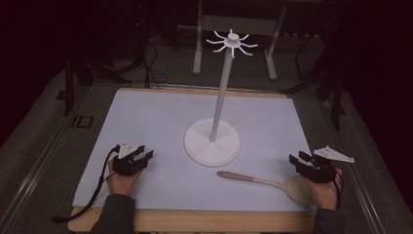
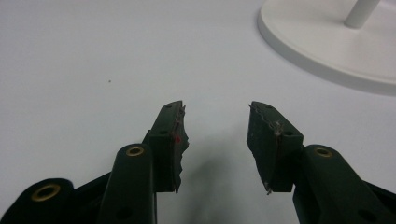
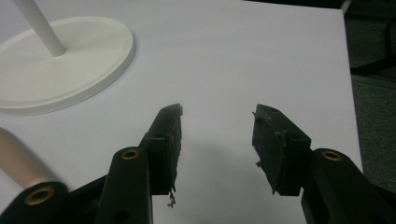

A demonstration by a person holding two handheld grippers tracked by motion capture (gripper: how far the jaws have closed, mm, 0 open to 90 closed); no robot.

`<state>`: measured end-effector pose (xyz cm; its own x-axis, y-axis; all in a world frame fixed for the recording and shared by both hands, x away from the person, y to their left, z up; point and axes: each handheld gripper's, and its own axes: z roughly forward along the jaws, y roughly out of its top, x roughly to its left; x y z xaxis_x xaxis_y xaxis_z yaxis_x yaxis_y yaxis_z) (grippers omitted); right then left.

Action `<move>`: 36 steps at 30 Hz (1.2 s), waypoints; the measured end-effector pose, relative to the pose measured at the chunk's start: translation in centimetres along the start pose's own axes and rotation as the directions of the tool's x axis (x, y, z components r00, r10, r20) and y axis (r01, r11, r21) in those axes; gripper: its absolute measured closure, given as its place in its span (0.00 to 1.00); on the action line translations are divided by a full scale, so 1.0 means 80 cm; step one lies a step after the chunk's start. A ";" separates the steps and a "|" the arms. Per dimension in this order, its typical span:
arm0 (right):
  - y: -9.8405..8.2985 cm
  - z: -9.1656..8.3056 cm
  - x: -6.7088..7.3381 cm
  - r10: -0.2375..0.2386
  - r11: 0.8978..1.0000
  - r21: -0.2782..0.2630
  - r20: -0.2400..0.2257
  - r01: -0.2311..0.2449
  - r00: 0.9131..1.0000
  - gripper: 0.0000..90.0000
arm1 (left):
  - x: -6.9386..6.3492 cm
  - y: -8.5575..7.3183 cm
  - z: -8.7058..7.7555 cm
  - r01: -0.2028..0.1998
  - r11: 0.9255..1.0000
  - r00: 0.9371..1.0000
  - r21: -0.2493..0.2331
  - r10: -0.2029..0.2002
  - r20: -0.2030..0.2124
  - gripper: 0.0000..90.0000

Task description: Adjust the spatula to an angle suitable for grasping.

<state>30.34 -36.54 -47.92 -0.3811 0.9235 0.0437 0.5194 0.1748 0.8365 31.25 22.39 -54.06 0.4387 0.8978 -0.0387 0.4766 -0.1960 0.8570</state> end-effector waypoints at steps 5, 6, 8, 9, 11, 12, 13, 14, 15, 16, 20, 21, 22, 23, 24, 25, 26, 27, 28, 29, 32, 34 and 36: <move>0.001 0.000 0.003 -0.015 1.000 0.010 -0.004 0.015 1.000 0.58 | 0.002 -0.001 -0.001 0.005 1.000 1.000 -0.007 -0.005 0.018 0.64; 0.003 0.000 0.005 -0.018 1.000 0.018 -0.014 0.019 1.000 0.58 | 0.002 -0.001 -0.001 0.005 1.000 1.000 -0.009 -0.005 0.017 0.63; 0.004 0.000 0.007 -0.028 0.999 0.020 -0.017 0.028 0.999 0.58 | 0.001 -0.001 -0.001 -0.002 1.000 1.000 -0.010 0.002 0.018 0.63; 0.006 -0.001 0.008 -0.034 0.999 0.024 -0.021 0.035 0.999 0.58 | 0.001 -0.001 -0.001 -0.001 1.000 1.000 -0.012 0.001 0.018 0.62; 0.014 -0.002 0.014 -0.069 0.997 0.032 -0.042 0.071 0.997 0.60 | 0.001 -0.001 -0.001 -0.001 1.000 1.000 -0.010 0.002 0.016 0.61; 0.014 -0.002 0.014 -0.069 0.997 0.032 -0.042 0.071 0.997 0.60 | 0.001 -0.001 -0.001 0.000 1.000 1.000 -0.011 0.000 0.014 0.61; 0.022 -0.004 0.018 -0.092 0.995 0.033 -0.050 0.093 0.995 0.61 | 0.001 -0.001 -0.001 0.000 1.000 1.000 -0.011 0.000 0.014 0.61; 0.022 -0.004 0.018 -0.092 0.995 0.033 -0.050 0.093 0.995 0.61 | 0.001 -0.001 -0.001 0.001 1.000 1.000 -0.009 -0.001 0.015 0.61; 0.025 -0.005 0.020 -0.099 0.994 0.030 -0.064 0.101 0.993 0.61 | 0.001 -0.001 -0.001 0.002 1.000 1.000 -0.009 -0.002 0.015 0.60; 0.032 -0.006 0.023 -0.118 0.992 0.033 -0.078 0.121 0.990 0.61 | 0.001 -0.001 -0.001 0.003 1.000 1.000 -0.009 -0.003 0.013 0.59; 0.046 -0.005 0.031 -0.167 0.982 0.066 -0.124 0.176 0.978 0.62 | 0.001 -0.001 -0.001 0.002 1.000 1.000 -0.007 -0.002 0.015 0.59; 0.046 -0.005 0.031 -0.167 0.982 0.066 -0.124 0.176 0.978 0.62 | 0.001 -0.001 -0.001 0.004 1.000 1.000 -0.005 -0.003 0.016 0.59; 0.049 -0.004 0.034 -0.186 0.978 0.073 -0.132 0.197 0.974 0.62 | 0.001 0.000 0.000 0.005 1.000 1.000 -0.003 -0.004 0.017 0.58; 0.056 -0.003 0.040 -0.210 0.970 0.093 -0.151 0.225 0.966 0.62 | 0.001 0.000 0.000 0.004 1.000 1.000 -0.003 -0.004 0.015 0.58; 0.056 -0.003 0.040 -0.210 0.970 0.093 -0.151 0.225 0.966 0.62 | 0.001 -0.001 0.000 0.003 1.000 1.000 -0.003 -0.003 0.016 0.58; 0.059 -0.002 0.042 -0.220 0.967 0.099 -0.159 0.237 0.962 0.62 | 0.001 -0.001 0.000 0.001 1.000 1.000 -0.003 -0.001 0.016 0.58; 0.061 -0.001 0.044 -0.229 0.963 0.107 -0.166 0.248 0.959 0.62 | 0.001 -0.001 -0.001 0.000 1.000 1.000 -0.003 0.000 0.016 0.58; 0.064 0.000 0.046 -0.237 0.959 0.115 -0.174 0.259 0.956 0.62 | 0.001 -0.001 -0.001 0.000 1.000 1.000 -0.005 0.000 0.016 0.58; 0.066 0.001 0.048 -0.247 0.955 0.121 -0.185 0.271 0.951 0.62 | 0.001 -0.001 0.000 0.002 1.000 1.000 -0.006 -0.002 0.016 0.58; 0.069 0.002 0.050 -0.255 0.951 0.127 -0.196 0.283 0.947 0.62 | 0.001 -0.001 0.000 0.003 1.000 1.000 -0.005 -0.003 0.016 0.58; 0.076 0.005 0.056 -0.283 0.937 0.143 -0.223 0.318 0.933 0.62 | 0.001 0.000 0.000 0.005 1.000 1.000 -0.003 -0.005 0.018 0.58; 0.082 0.007 0.062 -0.312 0.919 0.171 -0.240 0.356 0.919 0.62 | 0.001 0.000 0.000 0.003 1.000 1.000 -0.003 -0.003 0.017 0.58; 0.083 0.008 0.065 -0.324 0.911 0.178 -0.246 0.371 0.913 0.62 | 0.001 0.000 0.000 0.004 1.000 1.000 -0.003 -0.004 0.018 0.58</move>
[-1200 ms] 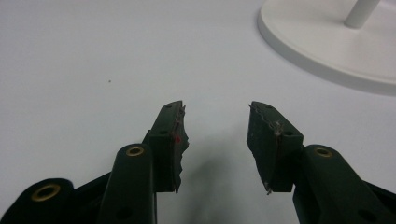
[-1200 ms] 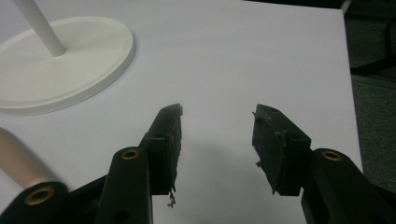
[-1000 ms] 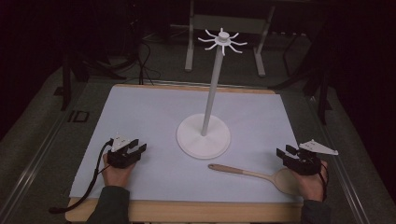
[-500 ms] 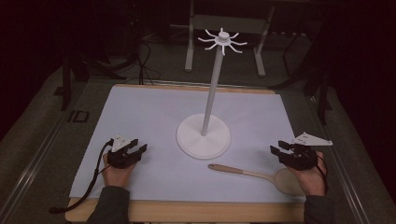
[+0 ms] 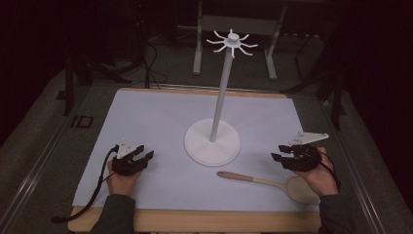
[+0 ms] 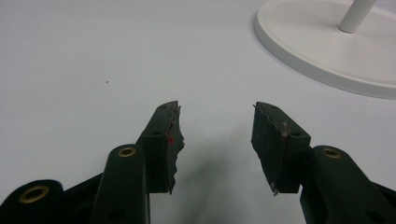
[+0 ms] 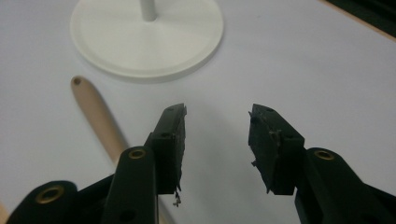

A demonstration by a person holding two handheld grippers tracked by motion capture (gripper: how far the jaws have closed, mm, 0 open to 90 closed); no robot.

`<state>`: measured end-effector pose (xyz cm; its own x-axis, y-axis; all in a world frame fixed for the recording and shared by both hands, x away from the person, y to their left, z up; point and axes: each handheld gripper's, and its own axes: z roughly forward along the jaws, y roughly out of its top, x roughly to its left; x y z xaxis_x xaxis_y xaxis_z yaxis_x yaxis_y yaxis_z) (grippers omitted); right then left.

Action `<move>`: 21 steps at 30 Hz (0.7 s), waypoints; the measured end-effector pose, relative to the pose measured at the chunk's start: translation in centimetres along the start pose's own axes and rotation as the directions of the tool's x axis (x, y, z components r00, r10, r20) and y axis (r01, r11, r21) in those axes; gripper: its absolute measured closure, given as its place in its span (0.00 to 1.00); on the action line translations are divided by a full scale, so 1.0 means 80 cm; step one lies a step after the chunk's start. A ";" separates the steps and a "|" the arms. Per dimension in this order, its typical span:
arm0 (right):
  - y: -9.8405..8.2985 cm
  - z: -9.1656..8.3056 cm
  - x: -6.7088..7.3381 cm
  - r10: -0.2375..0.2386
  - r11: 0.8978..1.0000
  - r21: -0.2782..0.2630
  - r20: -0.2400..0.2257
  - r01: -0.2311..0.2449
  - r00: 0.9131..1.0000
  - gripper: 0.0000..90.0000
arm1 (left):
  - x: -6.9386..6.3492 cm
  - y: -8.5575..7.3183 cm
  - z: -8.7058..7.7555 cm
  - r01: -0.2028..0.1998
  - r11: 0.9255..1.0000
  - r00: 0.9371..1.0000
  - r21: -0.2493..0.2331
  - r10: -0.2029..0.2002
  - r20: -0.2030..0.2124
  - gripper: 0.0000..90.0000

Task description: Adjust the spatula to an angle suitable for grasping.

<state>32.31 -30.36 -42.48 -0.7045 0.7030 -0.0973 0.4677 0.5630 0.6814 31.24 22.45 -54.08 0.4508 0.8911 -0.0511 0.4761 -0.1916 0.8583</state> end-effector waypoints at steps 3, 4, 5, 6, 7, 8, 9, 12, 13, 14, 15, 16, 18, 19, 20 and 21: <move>0.009 0.004 0.004 -0.043 0.998 0.042 -0.010 0.043 0.999 0.62 | 0.000 0.000 0.000 0.001 1.000 1.000 0.000 -0.001 0.000 0.57; 0.009 0.004 0.004 -0.043 0.998 0.042 -0.010 0.043 0.999 0.62 | 0.000 0.000 0.000 0.001 1.000 1.000 0.001 -0.001 0.000 0.57; 0.010 0.005 0.005 -0.049 0.997 0.053 -0.012 0.050 0.999 0.62 | 0.000 0.000 0.000 0.001 1.000 1.000 0.001 -0.001 0.001 0.57; 0.012 0.006 0.006 -0.057 0.996 0.064 -0.013 0.058 0.998 0.62 | 0.000 0.000 0.000 0.002 1.000 1.000 0.001 -0.002 0.002 0.57; 0.014 0.007 0.007 -0.065 0.995 0.073 -0.018 0.066 0.998 0.61 | 0.000 0.000 0.000 0.003 1.000 1.000 0.001 -0.003 0.002 0.57; 0.015 0.008 0.007 -0.072 0.994 0.080 -0.020 0.073 0.997 0.61 | 0.000 0.000 0.000 0.003 1.000 1.000 0.001 -0.003 0.002 0.57; 0.017 0.009 0.008 -0.081 0.992 0.091 -0.023 0.083 0.996 0.61 | 0.000 0.000 0.000 0.003 1.000 1.000 0.002 -0.003 0.002 0.57; 0.021 0.013 0.011 -0.104 0.987 0.119 -0.034 0.107 0.994 0.60 | 0.001 0.000 0.000 0.003 1.000 1.000 0.003 -0.003 0.002 0.57; 0.022 0.014 0.012 -0.113 0.985 0.127 -0.037 0.117 0.993 0.60 | 0.001 0.000 0.000 0.003 1.000 1.000 0.003 -0.003 0.002 0.57; 0.023 0.015 0.014 -0.123 0.983 0.135 -0.040 0.127 0.992 0.59 | 0.001 0.000 0.000 0.003 1.000 1.000 0.003 -0.003 0.003 0.57; 0.024 0.016 0.015 -0.129 0.981 0.142 -0.042 0.134 0.991 0.59 | 0.001 0.000 0.000 0.002 1.000 1.000 0.004 -0.002 0.002 0.57; 0.025 0.017 0.016 -0.136 0.978 0.151 -0.045 0.141 0.990 0.59 | 0.001 0.000 0.000 0.002 1.000 1.000 0.004 -0.002 0.003 0.57; 0.026 0.020 0.018 -0.149 0.974 0.163 -0.050 0.155 0.988 0.58 | 0.001 0.000 0.000 0.004 1.000 1.000 0.003 -0.004 0.003 0.56; 0.026 0.022 0.019 -0.152 0.973 0.169 -0.053 0.159 0.987 0.58 | 0.001 0.000 0.001 0.005 1.000 1.000 0.003 -0.005 0.004 0.56; 0.027 0.024 0.020 -0.162 0.969 0.179 -0.056 0.170 0.985 0.58 | 0.001 0.000 0.001 0.004 1.000 1.000 0.005 -0.004 0.004 0.56; 0.027 0.024 0.020 -0.162 0.969 0.179 -0.056 0.170 0.985 0.58 | 0.001 0.000 0.001 0.004 1.000 1.000 0.004 -0.004 0.003 0.56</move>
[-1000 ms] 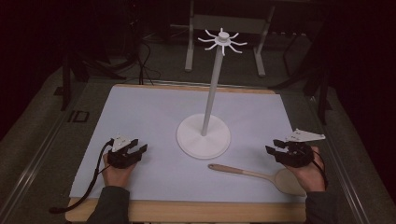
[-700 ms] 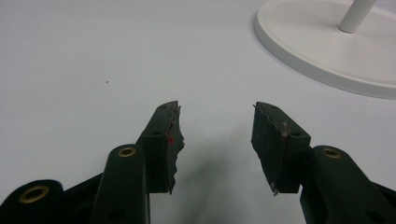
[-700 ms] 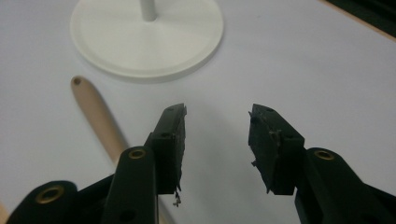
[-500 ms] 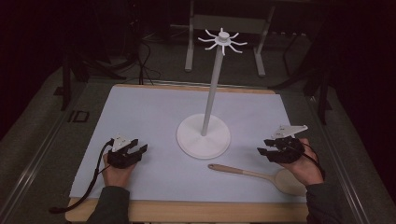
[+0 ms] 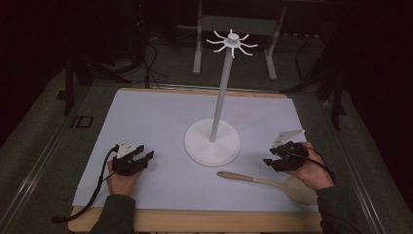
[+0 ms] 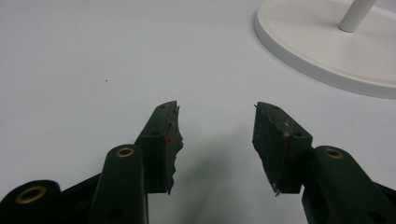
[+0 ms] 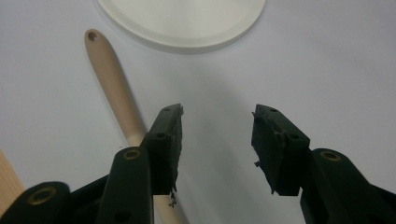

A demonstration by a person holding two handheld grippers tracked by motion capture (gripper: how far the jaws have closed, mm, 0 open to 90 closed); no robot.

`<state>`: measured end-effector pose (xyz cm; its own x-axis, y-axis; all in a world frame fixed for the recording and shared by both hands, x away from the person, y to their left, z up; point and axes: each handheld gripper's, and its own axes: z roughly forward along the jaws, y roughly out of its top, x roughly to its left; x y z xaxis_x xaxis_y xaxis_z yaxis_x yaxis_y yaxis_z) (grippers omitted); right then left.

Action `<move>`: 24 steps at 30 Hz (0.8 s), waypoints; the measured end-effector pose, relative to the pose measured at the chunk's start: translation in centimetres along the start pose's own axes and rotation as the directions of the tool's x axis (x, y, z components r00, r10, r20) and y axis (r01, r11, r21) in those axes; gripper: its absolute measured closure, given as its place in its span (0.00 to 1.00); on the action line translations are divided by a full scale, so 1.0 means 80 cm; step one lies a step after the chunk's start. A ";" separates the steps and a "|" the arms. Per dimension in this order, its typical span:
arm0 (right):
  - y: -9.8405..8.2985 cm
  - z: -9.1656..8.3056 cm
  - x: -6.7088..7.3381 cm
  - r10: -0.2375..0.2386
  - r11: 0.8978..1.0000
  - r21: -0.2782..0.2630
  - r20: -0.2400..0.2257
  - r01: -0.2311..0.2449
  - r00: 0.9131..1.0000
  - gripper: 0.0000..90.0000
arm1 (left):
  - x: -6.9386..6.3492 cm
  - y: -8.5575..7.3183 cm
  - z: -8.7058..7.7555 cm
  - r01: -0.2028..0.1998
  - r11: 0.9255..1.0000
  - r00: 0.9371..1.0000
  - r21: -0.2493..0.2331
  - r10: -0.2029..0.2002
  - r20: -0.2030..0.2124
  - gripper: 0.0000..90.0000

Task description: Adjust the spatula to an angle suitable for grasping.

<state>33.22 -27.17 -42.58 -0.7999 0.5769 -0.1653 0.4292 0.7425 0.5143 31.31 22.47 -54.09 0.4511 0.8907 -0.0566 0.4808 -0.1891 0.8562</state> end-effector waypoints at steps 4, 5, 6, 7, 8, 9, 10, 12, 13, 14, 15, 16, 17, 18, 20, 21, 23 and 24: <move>0.003 0.005 0.002 -0.023 0.999 0.026 0.002 0.023 1.000 0.57 | 0.000 0.000 0.000 0.000 1.000 1.000 0.002 0.000 0.000 0.56; 0.004 0.007 0.003 -0.027 0.999 0.030 0.004 0.027 1.000 0.56 | 0.000 0.000 0.000 -0.001 1.000 1.000 0.003 0.001 0.000 0.56; 0.005 0.008 0.004 -0.032 0.999 0.036 0.003 0.032 0.999 0.56 | 0.000 0.000 0.000 -0.001 1.000 1.000 0.003 0.001 0.000 0.56; 0.005 0.009 0.005 -0.037 0.998 0.042 0.004 0.037 0.999 0.55 | 0.000 0.000 0.000 -0.001 1.000 1.000 0.003 0.001 0.000 0.56; 0.007 0.012 0.006 -0.045 0.998 0.051 0.005 0.045 0.999 0.55 | 0.000 0.000 0.000 0.000 1.000 1.000 0.003 0.000 0.000 0.56; 0.007 0.014 0.007 -0.049 0.997 0.056 0.004 0.048 0.999 0.54 | 0.000 0.000 0.000 0.000 1.000 1.000 0.003 0.000 0.000 0.56; 0.007 0.014 0.007 -0.049 0.997 0.056 0.004 0.048 0.999 0.54 | 0.000 0.000 0.000 -0.001 1.000 1.000 0.003 0.001 0.000 0.56; 0.008 0.017 0.008 -0.060 0.996 0.069 0.003 0.060 0.998 0.54 | 0.000 0.000 0.000 -0.001 1.000 1.000 0.003 0.001 0.000 0.56; 0.008 0.019 0.009 -0.067 0.995 0.077 0.002 0.067 0.998 0.54 | 0.000 0.000 0.000 0.000 1.000 1.000 0.003 0.000 0.000 0.56; 0.008 0.020 0.010 -0.073 0.994 0.081 0.002 0.073 0.997 0.55 | 0.000 0.000 0.000 0.000 1.000 1.000 0.003 0.000 0.000 0.56; 0.008 0.021 0.011 -0.076 0.994 0.082 0.006 0.075 0.997 0.55 | 0.000 0.000 0.000 0.000 1.000 1.000 0.004 0.000 0.000 0.56; 0.009 0.022 0.012 -0.081 0.993 0.084 0.007 0.080 0.997 0.55 | 0.000 0.000 0.000 0.000 1.000 1.000 0.004 0.000 0.000 0.56; 0.009 0.023 0.012 -0.083 0.993 0.086 0.006 0.082 0.997 0.55 | 0.000 0.000 0.000 0.000 1.000 1.000 0.004 0.000 0.001 0.56; 0.009 0.025 0.013 -0.086 0.992 0.089 0.004 0.085 0.996 0.55 | 0.000 0.000 0.000 -0.001 1.000 1.000 0.004 0.001 0.001 0.56; 0.010 0.026 0.013 -0.088 0.992 0.092 -0.001 0.087 0.996 0.55 | 0.000 0.000 0.000 0.000 1.000 1.000 0.004 0.000 0.001 0.56; 0.010 0.027 0.014 -0.090 0.991 0.095 -0.002 0.090 0.996 0.55 | 0.000 0.000 0.000 0.000 1.000 1.000 0.004 0.000 0.001 0.56; 0.009 0.029 0.015 -0.092 0.990 0.102 -0.009 0.092 0.996 0.56 | 0.000 0.000 0.000 0.000 1.000 1.000 0.003 0.000 0.001 0.56; 0.009 0.031 0.015 -0.093 0.990 0.105 -0.014 0.094 0.996 0.57 | 0.000 0.000 0.000 0.000 1.000 1.000 0.003 0.000 0.000 0.56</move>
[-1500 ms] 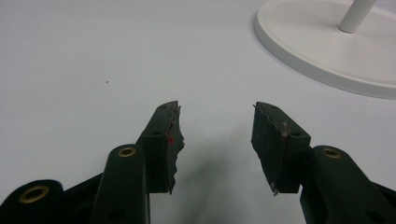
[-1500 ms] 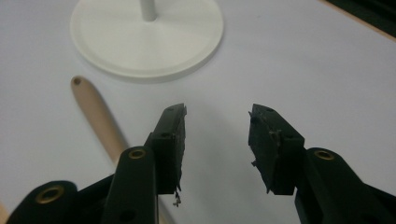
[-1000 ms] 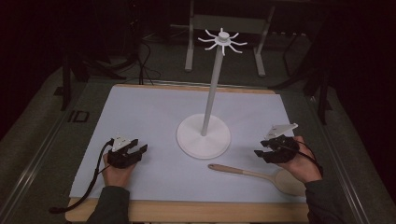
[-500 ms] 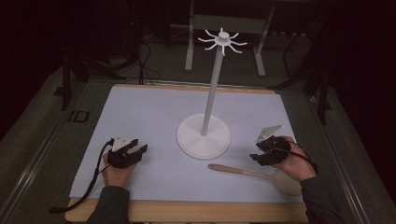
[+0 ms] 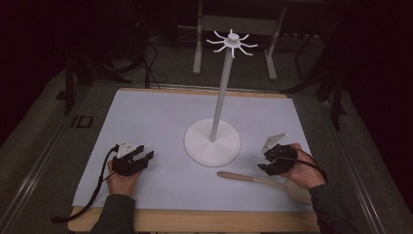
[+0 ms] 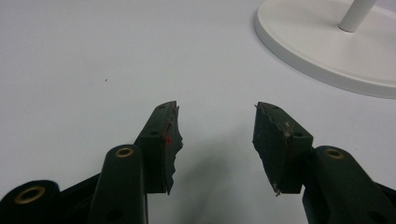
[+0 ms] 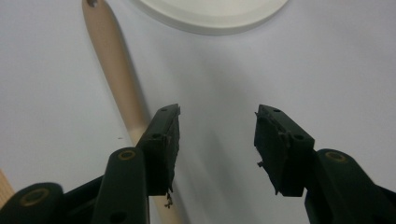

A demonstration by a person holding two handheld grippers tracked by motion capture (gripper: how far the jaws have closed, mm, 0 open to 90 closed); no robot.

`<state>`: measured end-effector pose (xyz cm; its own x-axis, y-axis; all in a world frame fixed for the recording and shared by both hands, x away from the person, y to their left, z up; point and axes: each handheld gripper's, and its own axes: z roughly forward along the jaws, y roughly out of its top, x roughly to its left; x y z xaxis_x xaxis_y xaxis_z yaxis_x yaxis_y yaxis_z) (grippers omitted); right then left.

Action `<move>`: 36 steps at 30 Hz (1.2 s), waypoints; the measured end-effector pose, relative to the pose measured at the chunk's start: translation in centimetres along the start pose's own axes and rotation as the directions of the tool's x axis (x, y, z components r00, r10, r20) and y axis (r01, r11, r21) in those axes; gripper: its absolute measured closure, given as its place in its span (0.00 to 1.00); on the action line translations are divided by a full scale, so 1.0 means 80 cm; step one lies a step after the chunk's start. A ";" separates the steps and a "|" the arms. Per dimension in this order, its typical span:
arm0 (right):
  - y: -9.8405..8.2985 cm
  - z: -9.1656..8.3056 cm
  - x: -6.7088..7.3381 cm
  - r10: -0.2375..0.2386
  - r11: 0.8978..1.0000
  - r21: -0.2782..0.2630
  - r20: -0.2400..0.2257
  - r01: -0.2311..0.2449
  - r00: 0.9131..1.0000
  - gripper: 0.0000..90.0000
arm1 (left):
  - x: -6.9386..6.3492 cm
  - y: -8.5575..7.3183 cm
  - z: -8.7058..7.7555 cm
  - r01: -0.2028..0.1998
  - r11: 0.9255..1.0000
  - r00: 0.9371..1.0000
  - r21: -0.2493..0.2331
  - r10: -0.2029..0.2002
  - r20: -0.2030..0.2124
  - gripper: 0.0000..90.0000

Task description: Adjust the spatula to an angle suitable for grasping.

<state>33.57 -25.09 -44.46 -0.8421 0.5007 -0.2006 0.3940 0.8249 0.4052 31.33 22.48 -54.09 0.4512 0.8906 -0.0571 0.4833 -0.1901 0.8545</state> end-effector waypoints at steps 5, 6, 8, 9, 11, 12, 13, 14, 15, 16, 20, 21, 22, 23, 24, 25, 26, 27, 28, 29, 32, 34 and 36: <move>-0.001 0.010 0.005 -0.012 1.000 0.024 -0.039 0.013 0.999 0.62 | 0.000 0.000 0.000 -0.001 1.000 1.000 0.002 0.001 0.000 0.56; -0.001 0.012 0.007 -0.018 0.999 0.030 -0.046 0.019 0.999 0.62 | 0.000 0.000 0.000 0.000 1.000 1.000 0.002 0.000 0.000 0.56; -0.001 0.018 0.010 -0.031 0.999 0.043 -0.068 0.034 0.997 0.64 | 0.000 0.000 0.000 -0.001 1.000 1.000 0.003 0.001 0.001 0.56; 0.000 0.020 0.012 -0.030 0.998 0.047 -0.076 0.033 0.997 0.65 | 0.000 0.000 0.000 -0.001 1.000 1.000 0.003 0.001 0.000 0.56; 0.000 0.021 0.013 -0.033 0.998 0.050 -0.082 0.037 0.996 0.65 | 0.000 0.000 0.000 -0.002 1.000 1.000 0.003 0.002 0.001 0.55; 0.000 0.023 0.014 -0.039 0.998 0.054 -0.089 0.044 0.995 0.66 | 0.000 0.000 0.000 -0.001 1.000 1.000 0.003 0.001 0.001 0.55; 0.000 0.024 0.016 -0.042 0.997 0.057 -0.096 0.047 0.995 0.66 | 0.000 0.000 0.000 -0.002 1.000 1.000 0.003 0.002 0.001 0.55; 0.001 0.026 0.018 -0.044 0.997 0.059 -0.103 0.050 0.994 0.66 | 0.000 0.000 0.000 -0.001 1.000 1.000 0.003 0.001 0.001 0.55; 0.001 0.027 0.019 -0.050 0.997 0.061 -0.110 0.057 0.993 0.66 | 0.000 0.000 0.000 -0.001 1.000 1.000 0.003 0.001 0.001 0.55; 0.001 0.028 0.020 -0.052 0.996 0.062 -0.116 0.059 0.992 0.66 | 0.000 0.000 0.000 -0.001 1.000 1.000 0.003 0.001 0.001 0.55; 0.000 0.033 0.025 -0.055 0.996 0.057 -0.146 0.064 0.988 0.66 | 0.001 0.000 0.000 0.001 1.000 1.000 0.004 -0.001 0.002 0.55; 0.000 0.036 0.026 -0.058 0.996 0.063 -0.151 0.069 0.987 0.66 | 0.001 0.000 0.000 0.001 1.000 1.000 0.004 -0.001 0.002 0.55; 0.000 0.038 0.028 -0.064 0.995 0.071 -0.158 0.076 0.985 0.66 | 0.000 0.000 0.000 0.001 1.000 1.000 0.003 -0.001 0.001 0.55; 0.000 0.041 0.029 -0.068 0.993 0.081 -0.163 0.082 0.984 0.66 | 0.001 0.000 0.000 0.001 1.000 1.000 0.004 -0.001 0.002 0.55; 0.000 0.043 0.030 -0.074 0.992 0.090 -0.170 0.091 0.983 0.67 | 0.001 0.000 0.000 0.001 1.000 1.000 0.004 -0.001 0.002 0.55; 0.000 0.046 0.031 -0.076 0.991 0.098 -0.176 0.095 0.981 0.68 | 0.001 0.000 0.000 0.002 1.000 1.000 0.004 -0.002 0.002 0.55; 0.000 0.048 0.032 -0.079 0.989 0.106 -0.178 0.099 0.981 0.69 | 0.001 0.000 0.000 0.001 1.000 1.000 0.004 -0.001 0.002 0.54; 0.000 0.051 0.033 -0.081 0.989 0.110 -0.183 0.103 0.980 0.70 | 0.001 0.000 0.000 0.002 1.000 1.000 0.004 -0.002 0.001 0.54; 0.000 0.053 0.034 -0.085 0.987 0.115 -0.189 0.108 0.978 0.71 | 0.001 0.000 0.001 0.001 1.000 1.000 0.004 -0.001 0.002 0.54; 0.000 0.055 0.034 -0.088 0.986 0.121 -0.195 0.113 0.977 0.73 | 0.001 0.000 0.001 0.002 1.000 1.000 0.005 -0.002 0.002 0.54; 0.001 0.063 0.036 -0.095 0.981 0.148 -0.207 0.128 0.974 0.76 | 0.001 0.000 0.000 0.003 1.000 1.000 0.004 -0.003 0.001 0.54; 0.001 0.067 0.037 -0.099 0.977 0.163 -0.213 0.135 0.972 0.77 | 0.001 0.000 0.000 0.003 1.000 1.000 0.004 -0.003 0.001 0.54; 0.002 0.068 0.036 -0.098 0.977 0.164 -0.218 0.136 0.971 0.79 | 0.001 0.000 0.000 0.003 1.000 1.000 0.004 -0.003 0.001 0.54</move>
<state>33.23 -22.13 -49.85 -0.9366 0.3481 -0.0399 0.3313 0.9169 0.2226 31.40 22.52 -54.10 0.4503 0.8908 -0.0600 0.4880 -0.1893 0.8521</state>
